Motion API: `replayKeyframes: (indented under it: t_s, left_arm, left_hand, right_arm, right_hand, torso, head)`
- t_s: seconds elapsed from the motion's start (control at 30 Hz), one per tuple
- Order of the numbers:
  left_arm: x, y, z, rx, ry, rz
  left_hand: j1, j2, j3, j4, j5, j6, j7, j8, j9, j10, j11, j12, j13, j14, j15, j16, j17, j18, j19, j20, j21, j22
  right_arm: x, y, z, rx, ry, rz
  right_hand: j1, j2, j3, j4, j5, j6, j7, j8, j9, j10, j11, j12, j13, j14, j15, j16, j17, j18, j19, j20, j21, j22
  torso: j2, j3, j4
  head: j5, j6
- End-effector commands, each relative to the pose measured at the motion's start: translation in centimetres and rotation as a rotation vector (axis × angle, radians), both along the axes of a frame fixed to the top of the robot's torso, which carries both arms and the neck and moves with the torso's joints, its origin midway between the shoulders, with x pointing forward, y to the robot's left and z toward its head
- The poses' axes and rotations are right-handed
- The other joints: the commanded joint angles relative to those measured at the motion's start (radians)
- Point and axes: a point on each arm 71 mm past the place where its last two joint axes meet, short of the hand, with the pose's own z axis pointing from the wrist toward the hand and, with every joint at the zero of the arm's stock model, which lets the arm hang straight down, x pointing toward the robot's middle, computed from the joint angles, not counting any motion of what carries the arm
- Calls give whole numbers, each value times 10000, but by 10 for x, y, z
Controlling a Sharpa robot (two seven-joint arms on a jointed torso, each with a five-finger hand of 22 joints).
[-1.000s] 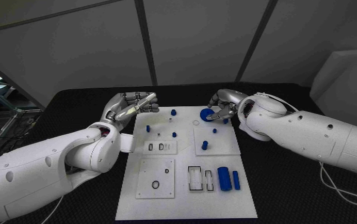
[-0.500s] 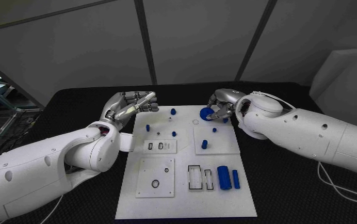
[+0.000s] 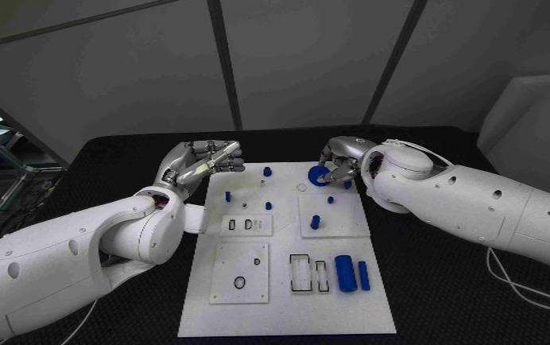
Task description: Assemble the parts on the task board
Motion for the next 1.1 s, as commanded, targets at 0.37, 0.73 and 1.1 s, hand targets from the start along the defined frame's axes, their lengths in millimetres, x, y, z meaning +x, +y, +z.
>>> replayKeyframes:
  t_s: [0.37, 0.73, 1.1]
  left_arm:
    - [0, -1, 1, -32, -57, -144]
    - [0, -1, 1, -25, -58, -127]
    - [0, 0, 1, -15, -70, -92]
  left_hand:
    - [24, 134, -7, -75, -25, 3, 14, -63, -1, -20, -34, -60, 0, -89, -5, -51, 14, -214, -66, 18, 45, 14]
    - [27, 138, -4, -78, -25, 4, 14, -64, -1, -20, -34, -60, 0, -89, -5, -52, 15, -213, -67, 18, 46, 14]
    - [36, 151, 3, -89, -24, 4, 15, -67, -1, -20, -34, -62, 0, -90, -5, -57, 18, -213, -71, 18, 48, 15]
  right_arm:
    - [-7, 8, 12, 563, -1439, 409]
    - [-28, 36, 24, 1036, -2035, 1262]
    - [-35, 86, 28, 922, -2511, 2003]
  right_hand:
    - [203, 346, 875, -446, 96, 906, -327, 61, 27, 920, -309, 270, 2459, 1058, -283, 45, 2633, -241, 167, -267, 174, 911]
    - [38, 260, 968, -455, 92, 990, -346, -17, 12, 931, -330, 280, 2474, 1058, -300, 45, 2633, -255, 207, -290, 202, 976]
    - [5, 229, 998, -468, 78, 991, -344, -53, 3, 921, -331, 268, 2460, 1058, -302, 45, 2633, -261, 225, -294, 213, 1004]
  torso:
    - [-5, 9, 0]
    - [-10, -2, 13]
    - [10, -8, 19]
  head:
    - [2, 21]
    - [57, 92]
    - [159, 91]
